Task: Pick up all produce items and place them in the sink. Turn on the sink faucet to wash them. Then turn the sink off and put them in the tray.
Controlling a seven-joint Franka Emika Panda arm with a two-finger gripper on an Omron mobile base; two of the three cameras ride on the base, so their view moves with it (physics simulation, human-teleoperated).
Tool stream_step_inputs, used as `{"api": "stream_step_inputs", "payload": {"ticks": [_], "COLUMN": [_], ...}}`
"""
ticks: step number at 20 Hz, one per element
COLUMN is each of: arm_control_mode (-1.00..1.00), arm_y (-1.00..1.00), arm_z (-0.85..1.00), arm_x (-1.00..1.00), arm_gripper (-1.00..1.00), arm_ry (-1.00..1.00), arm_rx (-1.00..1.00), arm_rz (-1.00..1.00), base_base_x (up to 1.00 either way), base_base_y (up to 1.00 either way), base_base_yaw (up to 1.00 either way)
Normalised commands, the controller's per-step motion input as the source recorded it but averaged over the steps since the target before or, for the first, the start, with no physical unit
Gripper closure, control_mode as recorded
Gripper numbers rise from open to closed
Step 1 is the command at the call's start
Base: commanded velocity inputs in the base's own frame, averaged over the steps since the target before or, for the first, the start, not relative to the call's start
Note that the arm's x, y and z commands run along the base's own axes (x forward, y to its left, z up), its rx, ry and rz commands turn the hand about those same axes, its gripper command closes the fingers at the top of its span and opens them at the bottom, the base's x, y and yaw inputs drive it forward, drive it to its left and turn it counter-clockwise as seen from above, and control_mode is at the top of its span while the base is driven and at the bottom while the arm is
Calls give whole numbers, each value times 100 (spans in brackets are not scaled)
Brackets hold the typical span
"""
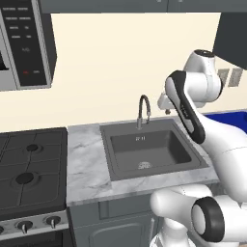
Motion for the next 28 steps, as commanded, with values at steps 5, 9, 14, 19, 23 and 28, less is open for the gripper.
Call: {"api": "stream_step_inputs", "payload": {"ticks": [5,9,14,19,23,28], "arm_control_mode": [-100,-100,-100,-100,-100,-100], "arm_y": [-70,-76,-71,-55,-39,-30], "arm_z": [0,0,-1,-11,-21,-28], "arm_x": [-7,-15,-14,-6,-1,0], "arm_gripper": [-100,-100,-100,-100,-100,-100], "arm_ry": [0,0,0,3,8,13], "arm_rx": [1,1,0,0,0,0], "arm_rz": [0,0,0,-1,-4,-11], "base_base_x": [0,0,0,0,0,0], "base_base_y": [0,0,0,0,0,0], "base_base_yaw": [0,0,0,0,0,0]}}
